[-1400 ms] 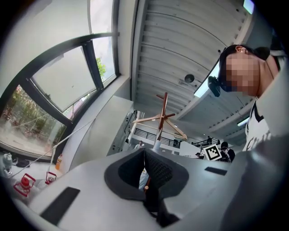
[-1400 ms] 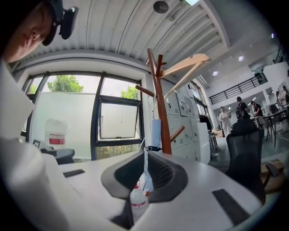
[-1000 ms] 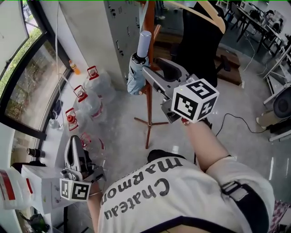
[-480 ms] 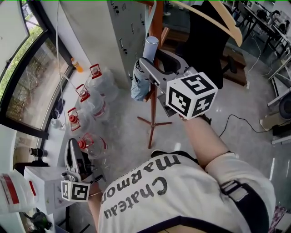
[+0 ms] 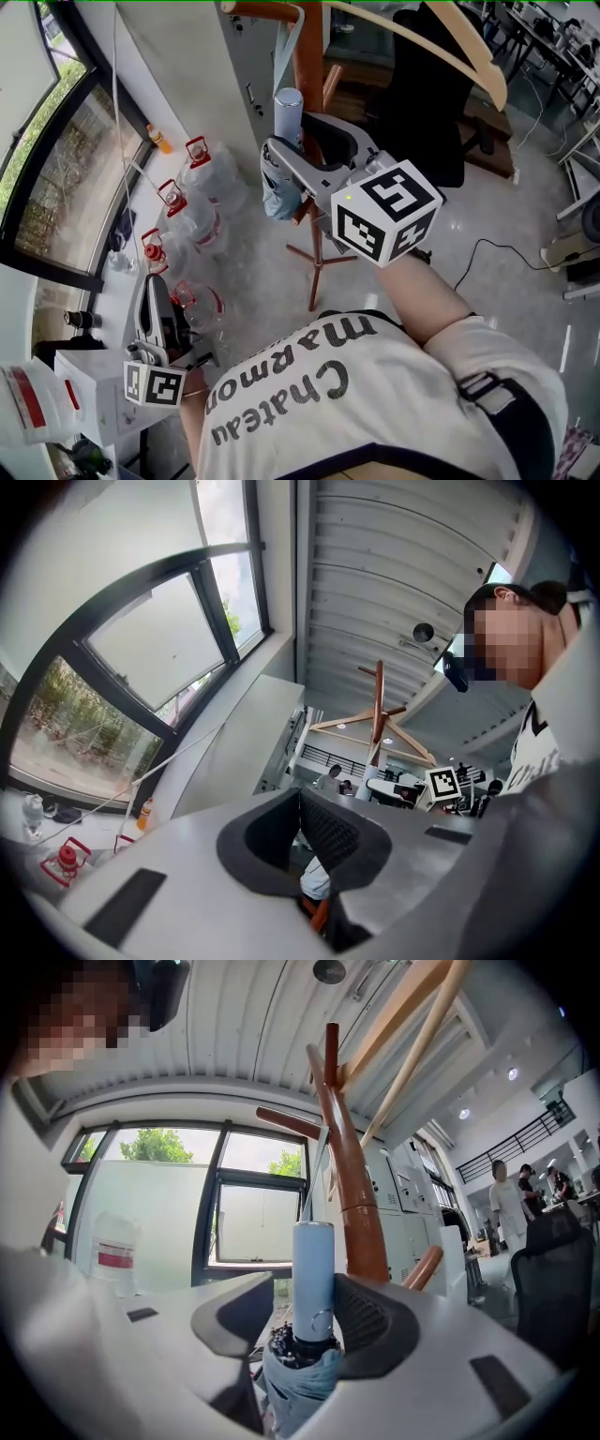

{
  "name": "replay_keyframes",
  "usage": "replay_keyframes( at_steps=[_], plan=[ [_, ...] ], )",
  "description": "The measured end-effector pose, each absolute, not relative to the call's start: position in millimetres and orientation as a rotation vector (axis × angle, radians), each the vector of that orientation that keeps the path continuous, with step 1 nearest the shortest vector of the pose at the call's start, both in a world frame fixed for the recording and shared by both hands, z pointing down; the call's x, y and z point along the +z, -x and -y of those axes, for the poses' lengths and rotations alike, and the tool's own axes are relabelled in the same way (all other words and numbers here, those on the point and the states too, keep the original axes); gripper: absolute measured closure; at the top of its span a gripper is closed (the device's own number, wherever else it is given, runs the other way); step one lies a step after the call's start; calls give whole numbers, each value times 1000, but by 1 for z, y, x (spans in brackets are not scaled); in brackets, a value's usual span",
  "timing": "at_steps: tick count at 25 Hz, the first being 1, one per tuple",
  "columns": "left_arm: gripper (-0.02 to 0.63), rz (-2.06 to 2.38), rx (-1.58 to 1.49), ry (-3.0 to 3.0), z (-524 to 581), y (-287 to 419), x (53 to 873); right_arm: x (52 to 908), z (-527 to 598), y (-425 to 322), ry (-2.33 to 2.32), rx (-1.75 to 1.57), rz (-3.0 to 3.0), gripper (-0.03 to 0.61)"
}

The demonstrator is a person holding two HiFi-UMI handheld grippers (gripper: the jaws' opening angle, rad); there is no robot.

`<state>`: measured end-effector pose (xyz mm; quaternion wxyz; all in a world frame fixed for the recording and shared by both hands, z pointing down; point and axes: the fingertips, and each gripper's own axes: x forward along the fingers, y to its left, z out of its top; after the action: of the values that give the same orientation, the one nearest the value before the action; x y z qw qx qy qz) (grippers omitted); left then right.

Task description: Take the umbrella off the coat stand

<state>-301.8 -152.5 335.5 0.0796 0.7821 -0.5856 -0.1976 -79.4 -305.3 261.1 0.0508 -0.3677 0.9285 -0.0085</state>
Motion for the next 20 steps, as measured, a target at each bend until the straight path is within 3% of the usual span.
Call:
replay_keyframes(
  at_steps=[20],
  plan=[
    [591, 1808, -582, -2296, 151, 308, 336, 249, 314, 92, 1029, -109, -2820, 420]
  ],
)
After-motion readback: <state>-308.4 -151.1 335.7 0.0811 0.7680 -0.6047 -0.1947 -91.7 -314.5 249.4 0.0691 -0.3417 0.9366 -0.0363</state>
